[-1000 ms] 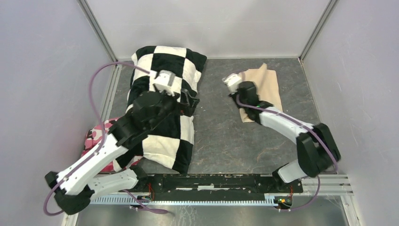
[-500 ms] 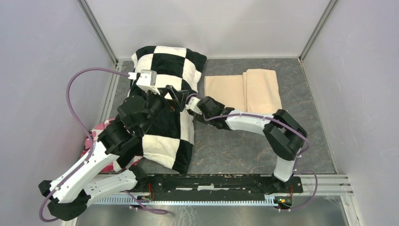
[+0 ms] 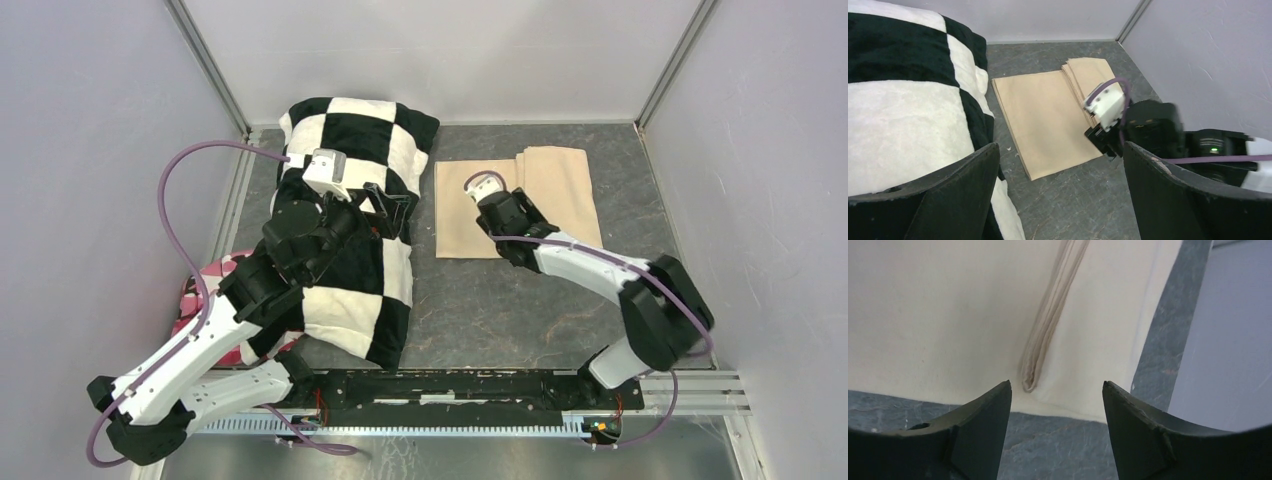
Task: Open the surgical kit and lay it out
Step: Open the surgical kit at the center of the board.
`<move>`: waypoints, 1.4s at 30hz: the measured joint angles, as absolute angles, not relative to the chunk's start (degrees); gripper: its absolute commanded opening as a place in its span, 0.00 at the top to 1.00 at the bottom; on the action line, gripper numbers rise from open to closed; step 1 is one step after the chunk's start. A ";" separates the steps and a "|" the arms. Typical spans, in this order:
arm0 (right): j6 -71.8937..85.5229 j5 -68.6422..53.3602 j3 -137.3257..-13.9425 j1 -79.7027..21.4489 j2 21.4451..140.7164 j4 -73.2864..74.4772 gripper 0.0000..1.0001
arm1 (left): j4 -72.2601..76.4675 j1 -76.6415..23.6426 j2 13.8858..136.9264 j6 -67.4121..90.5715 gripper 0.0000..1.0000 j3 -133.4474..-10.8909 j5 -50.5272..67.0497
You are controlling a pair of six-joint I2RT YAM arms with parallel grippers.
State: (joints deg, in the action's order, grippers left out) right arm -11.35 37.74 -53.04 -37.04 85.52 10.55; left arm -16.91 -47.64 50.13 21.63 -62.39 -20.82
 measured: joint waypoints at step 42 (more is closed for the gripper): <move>-2.74 48.66 -62.83 -37.50 106.00 23.09 1.00 | -16.60 -47.64 50.89 22.55 0.01 -62.39 -18.94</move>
State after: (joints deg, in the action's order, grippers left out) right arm -2.74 48.66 -62.83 -37.50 106.00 23.09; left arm -16.60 -47.64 50.89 22.55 -62.39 -18.94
